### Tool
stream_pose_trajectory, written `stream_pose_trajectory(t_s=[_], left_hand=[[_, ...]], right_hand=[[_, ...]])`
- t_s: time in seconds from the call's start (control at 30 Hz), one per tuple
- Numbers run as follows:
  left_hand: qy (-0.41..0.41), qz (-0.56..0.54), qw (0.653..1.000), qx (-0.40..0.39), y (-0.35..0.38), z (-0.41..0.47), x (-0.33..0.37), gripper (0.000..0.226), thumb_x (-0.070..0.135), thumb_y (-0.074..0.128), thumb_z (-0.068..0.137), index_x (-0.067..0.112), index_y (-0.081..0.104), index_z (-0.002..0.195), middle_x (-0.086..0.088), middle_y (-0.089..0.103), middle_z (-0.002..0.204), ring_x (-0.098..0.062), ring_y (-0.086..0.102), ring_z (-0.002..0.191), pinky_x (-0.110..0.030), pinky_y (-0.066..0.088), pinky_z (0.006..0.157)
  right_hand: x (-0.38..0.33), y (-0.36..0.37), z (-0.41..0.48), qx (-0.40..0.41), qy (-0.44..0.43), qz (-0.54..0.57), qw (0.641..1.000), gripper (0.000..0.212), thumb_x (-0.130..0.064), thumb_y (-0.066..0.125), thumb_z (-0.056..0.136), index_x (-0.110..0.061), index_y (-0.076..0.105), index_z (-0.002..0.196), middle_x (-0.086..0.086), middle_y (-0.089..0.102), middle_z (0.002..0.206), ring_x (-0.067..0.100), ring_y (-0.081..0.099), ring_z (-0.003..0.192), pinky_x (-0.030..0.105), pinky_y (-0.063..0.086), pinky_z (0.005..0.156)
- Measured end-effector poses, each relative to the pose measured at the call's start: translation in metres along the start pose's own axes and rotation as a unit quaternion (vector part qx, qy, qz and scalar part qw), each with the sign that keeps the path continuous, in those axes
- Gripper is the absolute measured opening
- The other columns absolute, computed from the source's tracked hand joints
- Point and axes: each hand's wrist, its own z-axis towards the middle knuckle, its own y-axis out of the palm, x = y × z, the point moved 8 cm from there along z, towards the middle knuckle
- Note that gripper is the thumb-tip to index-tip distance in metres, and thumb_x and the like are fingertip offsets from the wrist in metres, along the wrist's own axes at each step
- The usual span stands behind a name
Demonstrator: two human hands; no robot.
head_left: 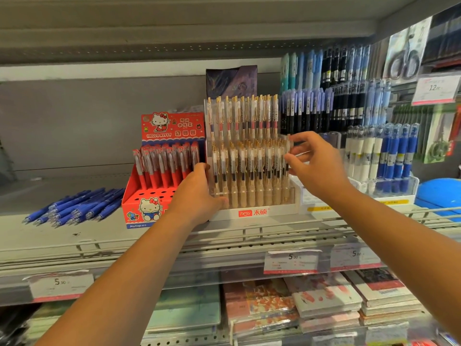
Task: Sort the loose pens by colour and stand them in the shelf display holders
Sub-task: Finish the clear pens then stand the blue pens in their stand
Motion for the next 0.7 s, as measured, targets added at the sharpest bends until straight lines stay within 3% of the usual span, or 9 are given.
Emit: stream_pose_trajectory(t_s=[0.13,0.23,0.27,0.4,0.57,0.7], left_hand=[[0.001,0.001,1.000,0.000,0.000,-0.001,0.001,0.075,0.024,0.083,0.078,0.017,0.039,0.138,0.000,0.055,0.130,-0.010,0.042,0.101,-0.027,0.036,0.082],[0.000,0.004,1.000,0.001,0.000,-0.001,0.001,0.076,0.023,0.083,0.079,0.017,0.038,0.139,0.000,0.055,0.132,-0.012,0.044,0.103,-0.027,0.036,0.083],[-0.002,0.004,1.000,0.001,0.000,-0.002,0.002,0.077,0.023,0.083,0.079,0.018,0.037,0.141,0.000,0.055,0.134,-0.014,0.047,0.107,-0.027,0.036,0.084],[-0.004,-0.004,1.000,-0.001,0.000,-0.002,0.001,0.079,0.022,0.082,0.079,0.018,0.035,0.143,0.000,0.053,0.138,-0.016,0.050,0.113,-0.026,0.037,0.086],[-0.007,-0.014,1.000,-0.004,0.001,-0.002,0.000,0.085,0.022,0.083,0.079,0.018,0.031,0.147,-0.001,0.050,0.143,-0.023,0.048,0.129,-0.027,0.035,0.091],[-0.009,-0.020,1.000,-0.007,0.001,-0.001,0.000,0.087,0.022,0.084,0.078,0.018,0.031,0.147,0.000,0.051,0.142,-0.021,0.048,0.127,-0.026,0.036,0.091]], right_hand=[[-0.007,0.003,-0.003,-0.003,-0.028,-0.034,0.999,0.032,-0.021,0.070,0.090,-0.025,0.057,0.119,-0.014,0.062,0.088,-0.001,0.064,0.079,0.011,0.050,0.065],[-0.009,0.001,-0.004,-0.007,-0.041,-0.037,0.998,0.031,-0.020,0.071,0.089,-0.030,0.056,0.115,-0.014,0.063,0.088,-0.003,0.063,0.078,0.004,0.046,0.063],[-0.007,0.000,-0.003,-0.005,-0.039,-0.029,0.999,0.031,-0.020,0.071,0.089,-0.030,0.055,0.113,-0.014,0.063,0.087,-0.002,0.064,0.078,0.006,0.048,0.065],[0.013,-0.005,0.006,0.008,0.050,0.009,0.999,0.036,-0.015,0.069,0.091,-0.015,0.059,0.126,-0.007,0.062,0.087,0.016,0.069,0.078,0.041,0.062,0.073],[0.007,0.002,0.015,-0.021,0.032,-0.056,0.998,0.042,-0.017,0.068,0.092,-0.014,0.059,0.133,0.000,0.067,0.097,0.018,0.071,0.072,0.042,0.062,0.074],[0.000,0.000,0.009,-0.023,-0.002,-0.059,0.998,0.042,-0.014,0.069,0.091,-0.012,0.060,0.133,0.002,0.068,0.098,0.018,0.070,0.081,0.043,0.061,0.079]])
